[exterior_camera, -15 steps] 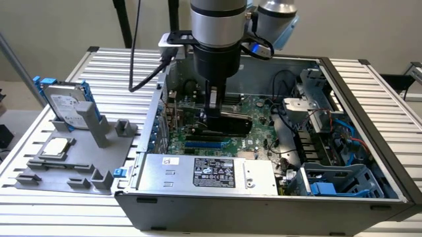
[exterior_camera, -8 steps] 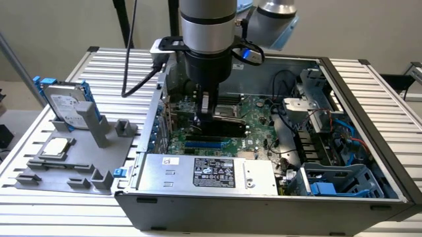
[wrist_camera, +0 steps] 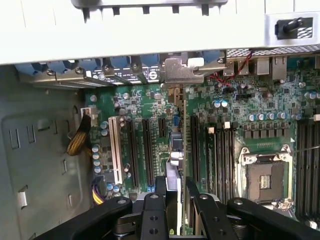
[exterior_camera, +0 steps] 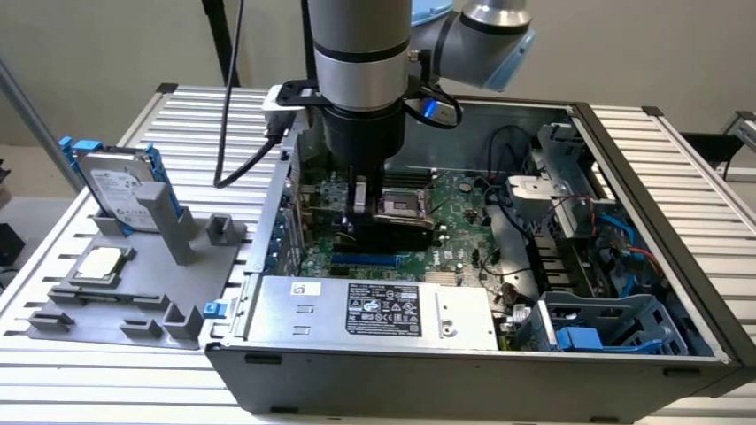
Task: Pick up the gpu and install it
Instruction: 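Insert the gpu into the slot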
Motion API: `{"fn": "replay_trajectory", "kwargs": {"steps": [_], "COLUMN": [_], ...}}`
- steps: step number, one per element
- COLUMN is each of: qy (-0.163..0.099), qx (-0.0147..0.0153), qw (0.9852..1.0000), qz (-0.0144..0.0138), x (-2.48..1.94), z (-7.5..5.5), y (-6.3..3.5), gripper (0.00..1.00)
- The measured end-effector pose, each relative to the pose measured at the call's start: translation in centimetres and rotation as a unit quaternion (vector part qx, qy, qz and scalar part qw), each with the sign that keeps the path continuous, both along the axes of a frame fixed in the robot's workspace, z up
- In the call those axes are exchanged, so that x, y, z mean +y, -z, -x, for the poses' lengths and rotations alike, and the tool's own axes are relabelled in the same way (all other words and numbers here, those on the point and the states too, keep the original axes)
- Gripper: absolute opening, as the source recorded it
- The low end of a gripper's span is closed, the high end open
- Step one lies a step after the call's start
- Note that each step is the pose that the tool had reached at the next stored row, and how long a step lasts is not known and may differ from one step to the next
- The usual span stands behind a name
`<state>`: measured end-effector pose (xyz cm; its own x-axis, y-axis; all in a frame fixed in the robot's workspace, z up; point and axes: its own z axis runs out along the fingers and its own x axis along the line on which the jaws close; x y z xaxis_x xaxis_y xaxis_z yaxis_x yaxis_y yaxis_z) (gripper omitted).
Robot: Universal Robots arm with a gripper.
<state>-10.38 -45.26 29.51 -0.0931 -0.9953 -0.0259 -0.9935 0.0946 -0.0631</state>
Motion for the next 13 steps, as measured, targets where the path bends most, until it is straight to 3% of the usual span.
{"fn": "replay_trajectory", "kwargs": {"steps": [13], "qy": [-0.007], "qx": [-0.0008], "qw": [1.0000], "qz": [0.0000], "x": [0.10], "z": [0.2], "y": [1.55], "gripper": [0.26]}}
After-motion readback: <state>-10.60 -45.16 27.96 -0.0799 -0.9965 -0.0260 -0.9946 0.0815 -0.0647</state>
